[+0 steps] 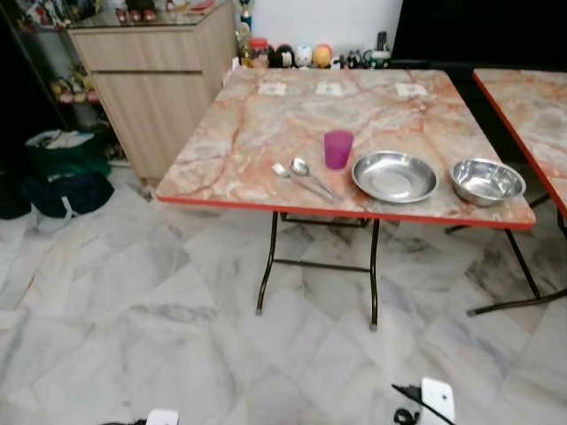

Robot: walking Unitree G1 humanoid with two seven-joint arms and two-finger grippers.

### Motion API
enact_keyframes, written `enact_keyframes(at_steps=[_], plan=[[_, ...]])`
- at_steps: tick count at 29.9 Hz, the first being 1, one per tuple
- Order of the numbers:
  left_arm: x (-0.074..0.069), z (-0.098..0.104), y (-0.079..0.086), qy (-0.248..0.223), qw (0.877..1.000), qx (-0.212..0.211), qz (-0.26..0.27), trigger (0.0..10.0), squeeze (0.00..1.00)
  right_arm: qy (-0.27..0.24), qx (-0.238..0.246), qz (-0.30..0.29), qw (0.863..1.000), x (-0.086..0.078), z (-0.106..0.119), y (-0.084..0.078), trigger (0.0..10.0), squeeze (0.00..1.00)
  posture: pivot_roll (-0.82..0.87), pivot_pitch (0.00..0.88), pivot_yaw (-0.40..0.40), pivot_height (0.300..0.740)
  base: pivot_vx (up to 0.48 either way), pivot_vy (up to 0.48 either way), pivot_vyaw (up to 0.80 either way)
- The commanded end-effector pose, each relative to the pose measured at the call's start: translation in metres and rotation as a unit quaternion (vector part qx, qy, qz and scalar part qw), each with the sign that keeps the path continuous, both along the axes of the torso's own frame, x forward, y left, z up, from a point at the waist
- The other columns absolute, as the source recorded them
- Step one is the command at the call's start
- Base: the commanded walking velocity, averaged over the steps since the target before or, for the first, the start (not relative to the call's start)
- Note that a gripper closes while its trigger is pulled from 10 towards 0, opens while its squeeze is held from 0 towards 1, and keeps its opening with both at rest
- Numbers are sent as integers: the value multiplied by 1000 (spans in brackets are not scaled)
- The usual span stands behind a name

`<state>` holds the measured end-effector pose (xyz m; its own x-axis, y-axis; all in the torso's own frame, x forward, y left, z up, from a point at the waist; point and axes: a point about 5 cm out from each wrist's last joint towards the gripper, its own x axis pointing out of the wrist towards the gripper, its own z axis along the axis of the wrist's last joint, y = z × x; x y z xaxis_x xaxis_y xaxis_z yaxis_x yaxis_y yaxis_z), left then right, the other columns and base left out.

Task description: Setting the table

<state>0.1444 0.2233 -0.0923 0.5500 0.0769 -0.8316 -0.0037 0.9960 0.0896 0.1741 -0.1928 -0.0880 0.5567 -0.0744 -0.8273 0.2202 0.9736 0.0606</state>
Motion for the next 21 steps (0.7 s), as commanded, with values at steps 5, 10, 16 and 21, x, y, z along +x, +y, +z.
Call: enact_keyframes(at_steps=[5,10,16,21], plan=[[-1,1,6,2,1000,4,6,10000,0,0,-1,-1,1000,0,0,-1,10000,1000,-20,0,16,740,0,0,0],[-2,1,6,2,1000,3,6,10000,0,0,0,-2,1000,-1,0,-1,10000,1000,-19,0,14,740,0,0,0],[-3,0,6,4,1000,2,4,10000,0,1,1,-1,1000,-2,-1,-1,10000,1000,-19,0,11,740,0,0,0],[-3,0,6,5,1000,1,3,10000,0,3,-1,2,1000,-3,-1,-1,10000,212,-20,0,8,740,0,0,0]])
